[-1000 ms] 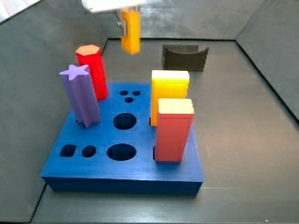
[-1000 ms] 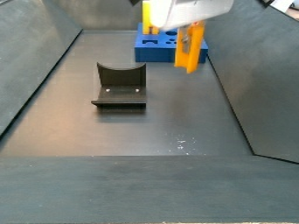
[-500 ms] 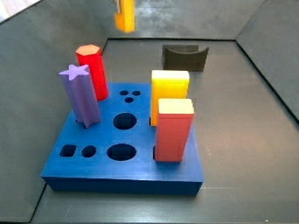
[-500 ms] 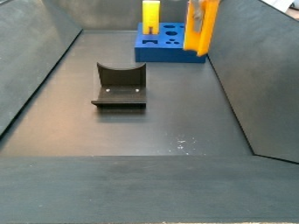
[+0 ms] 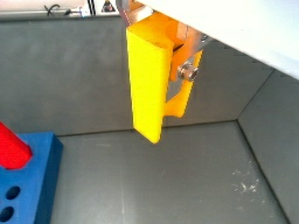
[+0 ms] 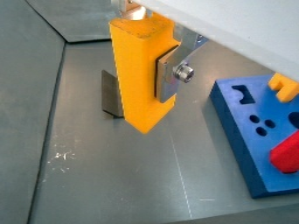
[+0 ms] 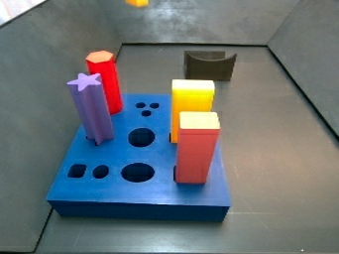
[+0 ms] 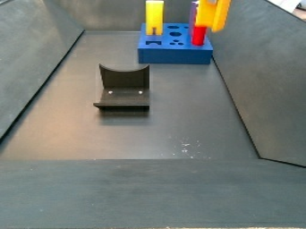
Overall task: Pick up the arch object. Move up. Rotate the arch object. Move to above the board. Insert the arch object.
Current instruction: Rotate the arch object.
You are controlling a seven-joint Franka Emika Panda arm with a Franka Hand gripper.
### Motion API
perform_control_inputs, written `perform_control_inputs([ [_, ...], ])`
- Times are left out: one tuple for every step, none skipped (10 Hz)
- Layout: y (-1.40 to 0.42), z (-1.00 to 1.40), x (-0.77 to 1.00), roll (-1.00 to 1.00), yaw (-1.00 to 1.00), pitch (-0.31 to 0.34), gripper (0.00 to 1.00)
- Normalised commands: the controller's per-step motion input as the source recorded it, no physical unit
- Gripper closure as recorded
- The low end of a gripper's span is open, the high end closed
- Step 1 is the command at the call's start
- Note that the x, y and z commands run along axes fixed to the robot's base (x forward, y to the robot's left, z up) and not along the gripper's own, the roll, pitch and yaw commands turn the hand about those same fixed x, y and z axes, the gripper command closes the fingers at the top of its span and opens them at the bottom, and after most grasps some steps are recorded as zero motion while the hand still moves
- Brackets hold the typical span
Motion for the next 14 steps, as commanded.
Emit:
perform_control_inputs([
  [0.0,0.0,0.0,-0.07,-0.79,0.003,1.0],
  [0.0,-0.03,0.01,-0.07,-0.69,-0.005,1.0],
  [0.0,-0.02,0.02,-0.07,-0.48,-0.012,1.0],
  [0.0,-0.02,0.02,-0.07,-0.32,-0.012,1.0],
  [0.0,-0.02,0.02,-0.07,-0.21,-0.012,1.0],
  [0.03,0.0,0.03,-0.05,-1.0,-0.009,1.0],
  [0.03,0.0,0.03,-0.05,-1.0,-0.009,1.0],
  [0.03,0.0,0.03,-0.06,-1.0,-0.01,1.0],
  [0.03,0.0,0.03,-0.07,-0.73,-0.008,1.0],
  [0.03,0.0,0.03,-0.07,-0.51,-0.006,1.0],
  [0.02,0.0,0.03,-0.07,-0.27,-0.005,1.0],
  [0.0,0.0,0.0,-0.07,-0.71,-0.005,1.0],
  [0.0,0.0,0.0,-0.07,-0.57,-0.005,1.0],
  [0.0,0.0,0.0,-0.07,-0.45,-0.005,1.0],
])
